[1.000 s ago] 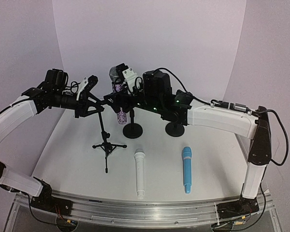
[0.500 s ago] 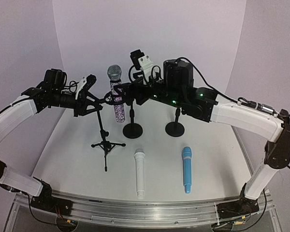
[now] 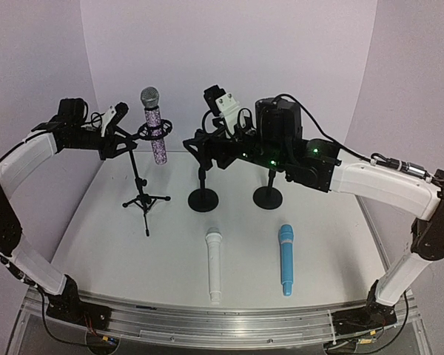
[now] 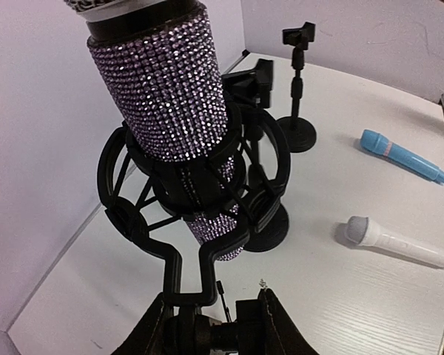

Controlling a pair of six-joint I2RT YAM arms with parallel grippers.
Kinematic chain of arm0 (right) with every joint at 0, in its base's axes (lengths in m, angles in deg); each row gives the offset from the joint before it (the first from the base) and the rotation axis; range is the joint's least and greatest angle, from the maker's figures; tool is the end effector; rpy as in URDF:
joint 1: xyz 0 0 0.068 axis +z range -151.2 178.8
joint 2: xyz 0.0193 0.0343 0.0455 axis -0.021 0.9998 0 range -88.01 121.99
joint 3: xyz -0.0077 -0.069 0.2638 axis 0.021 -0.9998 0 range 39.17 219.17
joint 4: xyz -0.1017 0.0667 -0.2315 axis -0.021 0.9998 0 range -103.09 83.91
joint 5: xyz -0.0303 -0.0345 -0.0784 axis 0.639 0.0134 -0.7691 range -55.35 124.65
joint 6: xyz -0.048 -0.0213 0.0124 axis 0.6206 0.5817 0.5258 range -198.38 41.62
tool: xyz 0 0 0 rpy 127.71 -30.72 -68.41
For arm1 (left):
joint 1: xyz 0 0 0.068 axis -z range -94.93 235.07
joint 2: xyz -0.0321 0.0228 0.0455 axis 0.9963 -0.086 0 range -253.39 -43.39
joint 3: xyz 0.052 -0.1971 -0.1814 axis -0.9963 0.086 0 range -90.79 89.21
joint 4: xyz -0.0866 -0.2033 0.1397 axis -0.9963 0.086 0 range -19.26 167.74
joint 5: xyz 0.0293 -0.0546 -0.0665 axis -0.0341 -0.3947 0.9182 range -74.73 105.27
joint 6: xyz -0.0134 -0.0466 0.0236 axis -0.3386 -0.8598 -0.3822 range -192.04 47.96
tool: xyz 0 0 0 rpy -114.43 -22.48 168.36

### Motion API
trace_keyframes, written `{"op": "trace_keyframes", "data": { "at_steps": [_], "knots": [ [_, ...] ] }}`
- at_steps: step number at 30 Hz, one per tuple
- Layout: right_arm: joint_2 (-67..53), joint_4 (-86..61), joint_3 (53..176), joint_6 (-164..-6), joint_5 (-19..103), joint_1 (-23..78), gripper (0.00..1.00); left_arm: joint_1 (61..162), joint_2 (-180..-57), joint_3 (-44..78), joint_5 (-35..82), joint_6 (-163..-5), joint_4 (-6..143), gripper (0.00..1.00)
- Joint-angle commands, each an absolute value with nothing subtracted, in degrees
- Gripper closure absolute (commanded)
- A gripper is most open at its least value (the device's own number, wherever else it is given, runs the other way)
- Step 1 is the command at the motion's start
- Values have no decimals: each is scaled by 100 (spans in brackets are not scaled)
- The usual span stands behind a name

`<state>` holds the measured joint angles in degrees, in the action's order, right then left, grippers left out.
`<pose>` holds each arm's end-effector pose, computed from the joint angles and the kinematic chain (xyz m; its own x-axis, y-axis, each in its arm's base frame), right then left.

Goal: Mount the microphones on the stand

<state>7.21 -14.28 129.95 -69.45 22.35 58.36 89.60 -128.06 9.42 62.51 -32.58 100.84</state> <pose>0.2100 0.3424 0.4110 0.0857 -0.1535 -0.9844 -0.7302 0.6625 -0.1668 0.3219 -0.0517 0.3591 -0.0260 0.4349 -0.9001 0.8677 0.4570 0.1957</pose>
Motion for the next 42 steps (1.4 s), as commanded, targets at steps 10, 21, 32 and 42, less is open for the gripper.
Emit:
{"op": "trace_keyframes", "data": {
  "at_steps": [10, 21, 32, 42],
  "knots": [
    [410, -1492, 12943, -6792, 2073, 5848, 6, 8099, -13910, -404, 6327, -1692, 10913, 100],
    [385, -1489, 12912, -6938, 2118, 5850, 6, 8104, -13950, -274, 6426, -1831, 10965, 47],
    [367, -1486, 12905, -7046, 2187, 5848, 6, 8084, -13284, 369, 6531, -2197, 10348, 0],
    [702, 313, 13335, -8698, 1171, 5180, 6, 7936, -11777, 1322, 7457, -3671, 9331, 8]
  ]
}}
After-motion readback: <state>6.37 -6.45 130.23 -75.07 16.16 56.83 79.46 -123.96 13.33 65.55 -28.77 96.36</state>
